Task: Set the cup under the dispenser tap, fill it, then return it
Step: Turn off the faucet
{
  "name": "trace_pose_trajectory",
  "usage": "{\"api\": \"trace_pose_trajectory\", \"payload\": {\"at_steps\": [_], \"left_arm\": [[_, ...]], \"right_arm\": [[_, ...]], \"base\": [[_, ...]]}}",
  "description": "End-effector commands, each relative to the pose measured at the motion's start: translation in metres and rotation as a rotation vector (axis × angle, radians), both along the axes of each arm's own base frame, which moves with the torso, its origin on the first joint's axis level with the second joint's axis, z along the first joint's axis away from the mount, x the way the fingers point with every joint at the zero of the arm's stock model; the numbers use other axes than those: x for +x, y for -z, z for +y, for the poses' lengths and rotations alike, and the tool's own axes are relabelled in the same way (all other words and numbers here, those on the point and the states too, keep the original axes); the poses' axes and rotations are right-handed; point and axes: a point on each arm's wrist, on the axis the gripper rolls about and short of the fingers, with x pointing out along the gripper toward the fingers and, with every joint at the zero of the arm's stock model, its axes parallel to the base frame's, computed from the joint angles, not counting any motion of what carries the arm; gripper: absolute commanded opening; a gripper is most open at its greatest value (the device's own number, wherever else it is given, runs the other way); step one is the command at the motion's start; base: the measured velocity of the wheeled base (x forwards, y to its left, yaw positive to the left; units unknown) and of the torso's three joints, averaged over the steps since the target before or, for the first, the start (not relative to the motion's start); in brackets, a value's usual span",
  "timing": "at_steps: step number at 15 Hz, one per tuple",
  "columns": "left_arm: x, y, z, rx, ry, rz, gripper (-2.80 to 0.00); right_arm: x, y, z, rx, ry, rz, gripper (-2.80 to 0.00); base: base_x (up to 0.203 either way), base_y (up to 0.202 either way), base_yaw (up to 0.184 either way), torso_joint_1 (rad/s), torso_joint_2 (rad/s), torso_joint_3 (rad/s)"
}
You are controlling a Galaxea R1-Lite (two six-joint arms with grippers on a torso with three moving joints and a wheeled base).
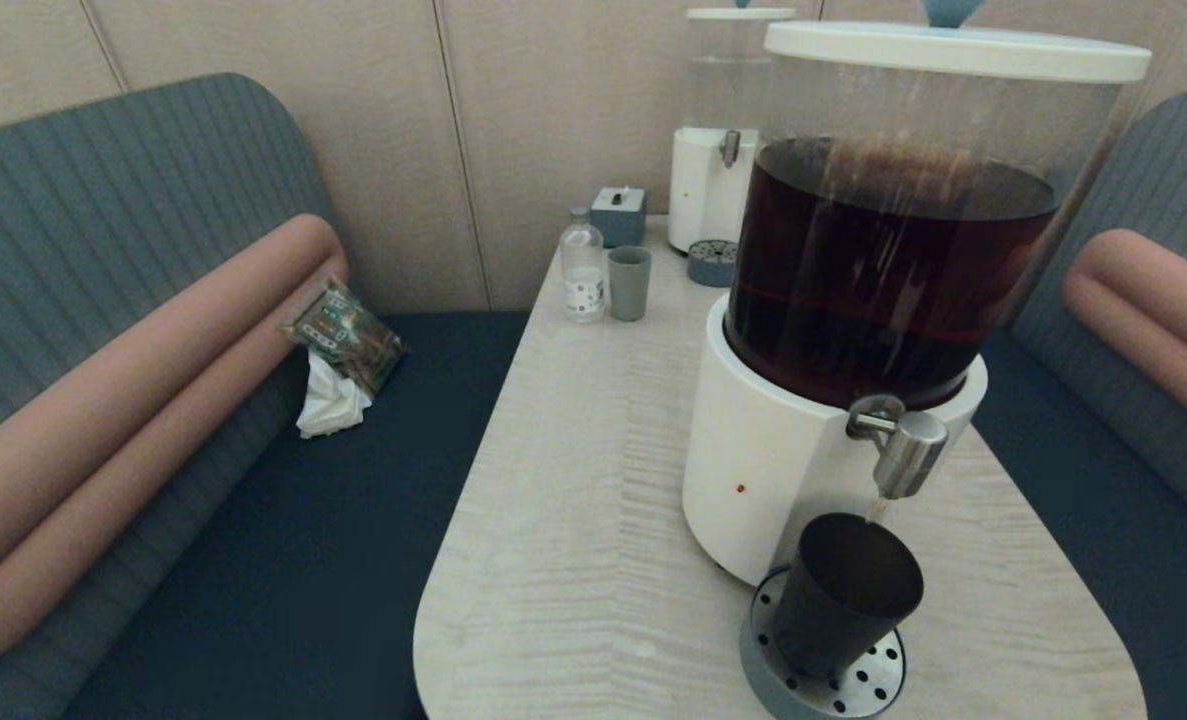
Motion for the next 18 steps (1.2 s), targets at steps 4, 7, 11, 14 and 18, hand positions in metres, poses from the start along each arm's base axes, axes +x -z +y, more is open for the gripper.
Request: {"api": "trace_pose_trajectory", "payload": {"at_steps": [4,7,11,14,18], "left_arm": [[0.0,0.0,0.0,0.0,-0.001,0.001,-2.8],[0.0,0.0,0.0,0.0,0.0,0.002,-2.8],[0.0,0.0,0.0,0.0,0.001,0.002,-2.8],[0.0,0.0,0.0,0.0,0.001,0.001,-2.8],[0.0,0.0,0.0,0.0,-0.001,0.002,-2.8]], "right_arm": [[-0.042,0.025,0.0,-0.002,0.028,-0.173,-2.8],[-0.048,0.04,-0.002,-0.001,0.095,-0.257,-2.8],[-0.039,0.073,-0.003,-0.004,0.155,-0.32,-2.8],[-0.032,0.092,-0.004,0.012,0.202,-0.362,-2.8],[-0.002,0.127,-0.005,-0.002,0.253,-0.312,-2.8]], "base": [[0.0,0.0,0.0,0.0,0.0,0.0],[0.0,0.0,0.0,0.0,0.0,0.0],[0.0,0.0,0.0,0.0,0.0,0.0],[0.0,0.0,0.0,0.0,0.0,0.0],[0.0,0.0,0.0,0.0,0.0,0.0]]}}
